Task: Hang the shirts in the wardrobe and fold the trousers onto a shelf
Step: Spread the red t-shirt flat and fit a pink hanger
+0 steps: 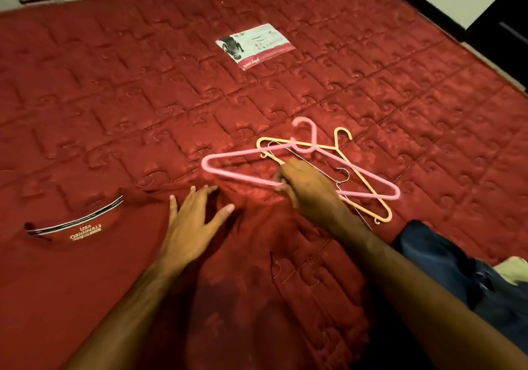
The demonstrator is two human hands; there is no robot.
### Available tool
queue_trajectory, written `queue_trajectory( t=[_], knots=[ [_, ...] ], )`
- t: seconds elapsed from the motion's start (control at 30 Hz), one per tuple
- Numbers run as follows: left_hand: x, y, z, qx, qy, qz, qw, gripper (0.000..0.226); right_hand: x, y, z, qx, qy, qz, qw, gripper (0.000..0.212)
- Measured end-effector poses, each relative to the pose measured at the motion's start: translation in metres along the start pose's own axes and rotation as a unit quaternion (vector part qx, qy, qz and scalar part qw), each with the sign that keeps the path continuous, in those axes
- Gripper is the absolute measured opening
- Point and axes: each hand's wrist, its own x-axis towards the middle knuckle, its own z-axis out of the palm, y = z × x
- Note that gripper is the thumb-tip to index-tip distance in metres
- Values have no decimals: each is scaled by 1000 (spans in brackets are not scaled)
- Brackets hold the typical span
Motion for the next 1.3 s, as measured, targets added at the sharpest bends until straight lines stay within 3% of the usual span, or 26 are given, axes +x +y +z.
queue_trajectory(
  t=[0.03, 0.07, 0.13, 0.2, 0.3, 0.37, 0.43, 0.47, 0.5, 0.53, 0.6, 0.63, 0.67, 0.8, 0.9, 0.97, 1.03, 1.1, 1.17, 1.2, 1.23, 1.3],
  knots=[
    [-1, 18, -8, -171, -1, -46, 984, 64, 4, -20, 2, 9, 2, -25, 1000, 7],
    [-3, 34, -18, -357, 12, -80, 931, 54, 8, -43, 7, 24, 8, -47, 999, 5],
    [-10, 49, -40, -564, 91, -84, 816, 49, 13, -90, 16, 72, 6, -81, 994, 5],
    [-25, 45, -74, -642, 173, -57, 745, 40, 21, -134, 30, 146, -31, -96, 984, 8],
    [-56, 22, -129, -699, 242, -38, 672, 36, 40, -189, 48, 201, -103, -145, 963, 18],
    [-80, -3, -163, -704, 259, -37, 661, 37, 54, -216, 54, 173, -17, -172, 970, 29],
    [-103, -32, -191, -685, 283, -72, 668, 40, 69, -230, 56, 123, 125, -85, 981, 46],
    [-112, -45, -201, -679, 287, -92, 670, 42, 78, -233, 58, 101, 149, -27, 983, 53],
    [-121, -61, -212, -674, 288, -109, 671, 42, 88, -237, 63, 112, 108, 10, 988, 54],
    [-128, -71, -220, -668, 288, -126, 674, 42, 98, -241, 71, 172, 15, 42, 984, 49],
    [-135, -88, -229, -653, 291, -153, 682, 39, 111, -253, 89, 359, -211, 97, 904, 37],
    [-135, -94, -231, -648, 293, -161, 684, 38, 115, -255, 97, 406, -265, 115, 867, 39],
    [-134, -99, -234, -644, 295, -167, 686, 38, 117, -257, 102, 415, -292, 116, 854, 41],
    [-123, -114, -238, -638, 284, -178, 694, 44, 120, -248, 99, 441, -326, 79, 833, 43],
    [-108, -119, -237, -631, 268, -182, 705, 47, 120, -232, 90, 493, -358, 117, 784, 38],
    [-96, -119, -234, -645, 223, -168, 711, 58, 124, -220, 90, 462, -330, 123, 814, 35],
    [-83, -121, -223, -650, 178, -162, 721, 75, 132, -201, 90, 448, -246, 133, 849, 34],
    [-77, -130, -200, -548, 182, -174, 798, 62, 142, -175, 90, 493, -130, 189, 839, 35],
    [-79, -145, -175, -309, 198, -144, 919, 31, 148, -150, 91, 574, -33, 258, 777, 35],
    [-81, -153, -165, -163, 166, -108, 966, 27, 150, -140, 92, 608, 3, 282, 742, 34],
    [-83, -158, -155, -32, 121, -79, 989, 30, 152, -132, 94, 631, 31, 299, 715, 35],
    [-86, -152, -150, 142, 60, -67, 986, 35, 157, -122, 99, 658, 67, 311, 683, 35]
  ],
)
